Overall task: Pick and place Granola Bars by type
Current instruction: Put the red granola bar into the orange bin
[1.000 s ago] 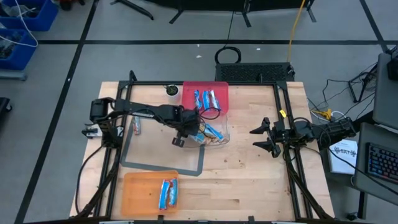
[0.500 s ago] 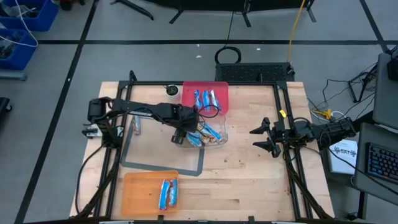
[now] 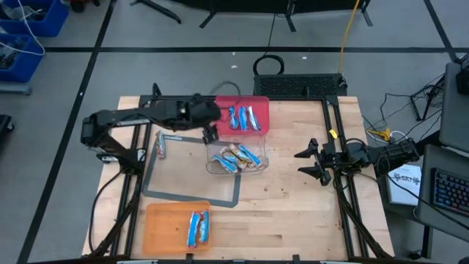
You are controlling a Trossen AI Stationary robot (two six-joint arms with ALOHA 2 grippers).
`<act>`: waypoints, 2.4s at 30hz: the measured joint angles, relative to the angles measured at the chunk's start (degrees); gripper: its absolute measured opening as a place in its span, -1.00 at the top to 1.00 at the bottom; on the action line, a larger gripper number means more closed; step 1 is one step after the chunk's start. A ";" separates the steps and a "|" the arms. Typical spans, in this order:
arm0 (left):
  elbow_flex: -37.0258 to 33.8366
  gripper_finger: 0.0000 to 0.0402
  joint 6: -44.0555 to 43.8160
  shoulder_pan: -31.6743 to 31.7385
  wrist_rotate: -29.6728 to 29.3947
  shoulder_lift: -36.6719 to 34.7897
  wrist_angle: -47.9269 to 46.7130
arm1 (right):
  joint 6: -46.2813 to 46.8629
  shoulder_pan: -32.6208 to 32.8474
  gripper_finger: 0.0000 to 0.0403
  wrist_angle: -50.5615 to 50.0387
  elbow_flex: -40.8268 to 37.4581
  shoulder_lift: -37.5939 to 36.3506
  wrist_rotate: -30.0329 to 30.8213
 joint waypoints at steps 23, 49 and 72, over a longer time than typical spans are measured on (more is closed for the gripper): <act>-11.33 -0.49 -51.88 15.81 -6.79 -15.22 -18.73 | 0.01 0.00 -0.33 0.00 0.00 0.00 0.00; -50.59 -0.74 -68.10 16.62 4.22 -19.19 -4.79 | 0.01 0.00 -0.33 0.00 -0.04 -0.01 0.00; -54.83 0.00 -68.72 18.82 8.19 -14.16 5.30 | 0.00 0.00 -0.33 0.00 0.02 -0.02 0.00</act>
